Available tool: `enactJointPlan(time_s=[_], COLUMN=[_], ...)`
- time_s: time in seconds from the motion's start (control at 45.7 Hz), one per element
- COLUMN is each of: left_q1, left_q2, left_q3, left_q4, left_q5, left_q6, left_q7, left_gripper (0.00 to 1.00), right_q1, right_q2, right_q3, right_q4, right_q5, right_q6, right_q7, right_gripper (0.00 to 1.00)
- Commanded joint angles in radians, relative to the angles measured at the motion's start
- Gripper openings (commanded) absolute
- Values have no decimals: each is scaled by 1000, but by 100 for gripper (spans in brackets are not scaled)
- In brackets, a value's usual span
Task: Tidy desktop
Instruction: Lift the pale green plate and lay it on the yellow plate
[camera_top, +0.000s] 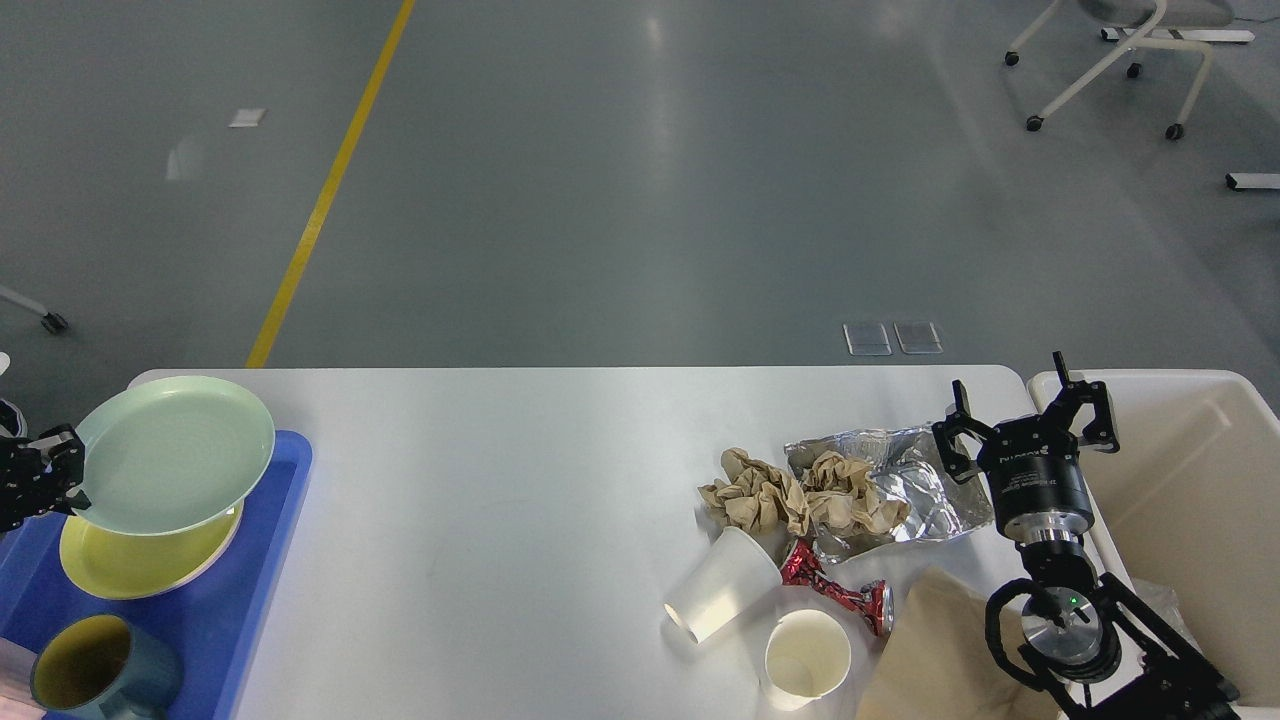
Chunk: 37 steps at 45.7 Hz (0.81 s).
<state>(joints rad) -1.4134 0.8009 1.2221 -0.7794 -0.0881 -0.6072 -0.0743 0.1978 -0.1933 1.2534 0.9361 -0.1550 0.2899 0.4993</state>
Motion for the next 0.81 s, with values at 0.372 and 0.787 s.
enactJointPlan(time_s=[0.372,0.787], left_q1=[304,350], left_q2=[-28,-39], left_q3=[-185,-202], left_q4=[241,239], left_q5=[2,22], left_q6=[141,152], left_q7=[36,34], left_gripper=[0,0], right_q1=[0,0], right_q2=[0,0], right_q3=[0,0], right_q4=[0,0], right_q5=[0,0], right_q6=[0,0], right_q7=[1,-1], right_gripper=[100,100])
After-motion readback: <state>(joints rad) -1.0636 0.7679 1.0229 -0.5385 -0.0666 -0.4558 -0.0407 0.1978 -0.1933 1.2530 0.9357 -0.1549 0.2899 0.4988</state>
